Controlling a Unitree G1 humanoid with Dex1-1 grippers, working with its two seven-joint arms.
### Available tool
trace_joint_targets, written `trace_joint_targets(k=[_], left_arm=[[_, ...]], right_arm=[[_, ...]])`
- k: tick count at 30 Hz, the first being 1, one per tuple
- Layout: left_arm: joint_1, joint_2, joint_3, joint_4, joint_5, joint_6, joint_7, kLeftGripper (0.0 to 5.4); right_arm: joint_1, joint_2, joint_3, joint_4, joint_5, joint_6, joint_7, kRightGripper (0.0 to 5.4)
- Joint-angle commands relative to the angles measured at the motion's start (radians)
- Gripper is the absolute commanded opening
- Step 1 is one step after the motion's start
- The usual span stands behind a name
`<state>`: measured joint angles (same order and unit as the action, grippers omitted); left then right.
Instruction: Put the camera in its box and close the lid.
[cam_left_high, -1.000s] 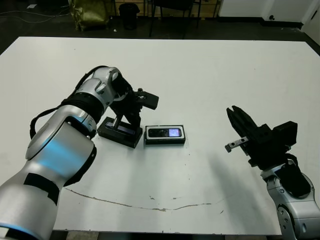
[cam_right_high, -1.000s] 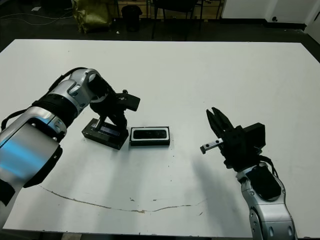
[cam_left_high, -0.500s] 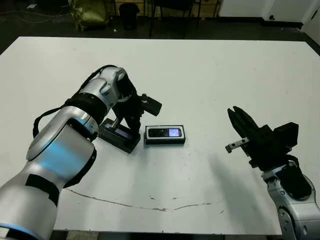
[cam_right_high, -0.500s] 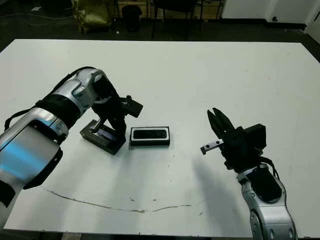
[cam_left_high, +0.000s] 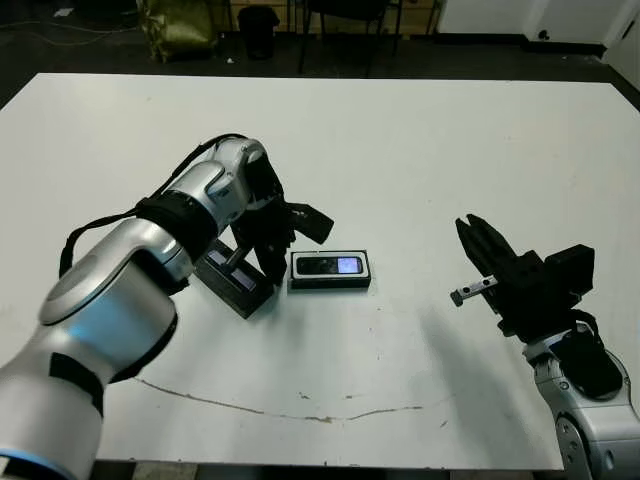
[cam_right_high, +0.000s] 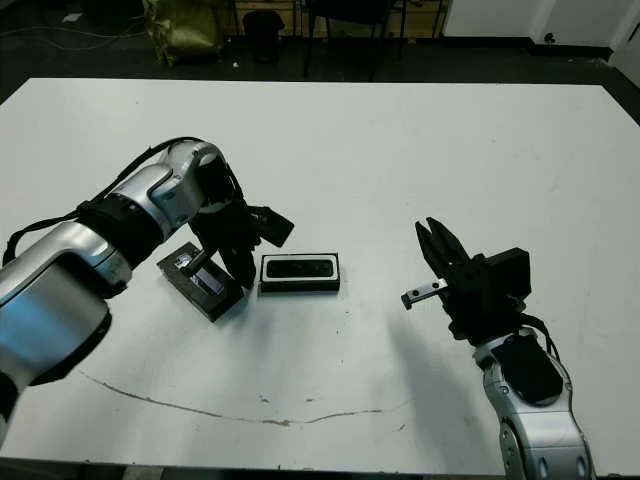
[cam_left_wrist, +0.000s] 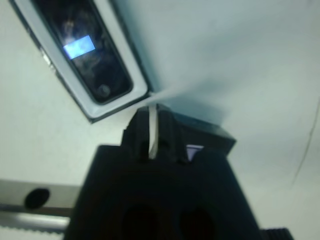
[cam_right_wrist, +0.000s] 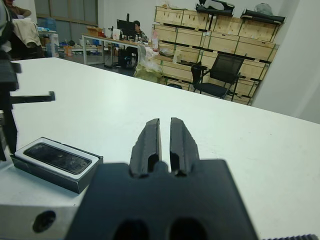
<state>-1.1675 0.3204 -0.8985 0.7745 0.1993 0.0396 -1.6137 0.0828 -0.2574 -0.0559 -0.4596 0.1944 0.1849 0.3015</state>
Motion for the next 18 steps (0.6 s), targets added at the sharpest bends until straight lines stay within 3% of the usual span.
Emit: trace_joint_targets(k=[1, 3, 8, 10, 13, 18], left_arm=[[0.009, 0.058, -0.089, -0.097, -0.067, 0.101, -0.001, 0.0], [0.008, 0.092, -0.121, -0.169, -0.089, 0.119, -0.001, 0.0], [0.068, 0.187, -0.094, -0.369, -0.09, 0.002, -0.001, 0.0], [0.077, 0.212, -0.112, -0.416, -0.104, 0.028, -0.001, 0.0], [0.076, 0.227, -0.148, -0.426, -0.114, 0.075, -0.001, 0.0], [0.1, 0.251, -0.124, -0.416, -0.113, 0.014, -0.001, 0.0]], right_arm=[[0.006, -0.01, -0.001, -0.003, -0.006, 0.027, -0.005, 0.02], [0.006, -0.01, -0.002, 0.001, -0.005, 0.019, -0.002, 0.02], [0.006, -0.006, -0.006, 0.003, 0.001, 0.024, -0.006, 0.02], [0.006, -0.007, -0.005, -0.001, -0.002, 0.032, -0.009, 0.02], [0.007, -0.01, -0.004, -0.01, -0.007, 0.044, -0.011, 0.02], [0.006, -0.003, -0.011, 0.016, 0.014, 0.009, 0.009, 0.02]])
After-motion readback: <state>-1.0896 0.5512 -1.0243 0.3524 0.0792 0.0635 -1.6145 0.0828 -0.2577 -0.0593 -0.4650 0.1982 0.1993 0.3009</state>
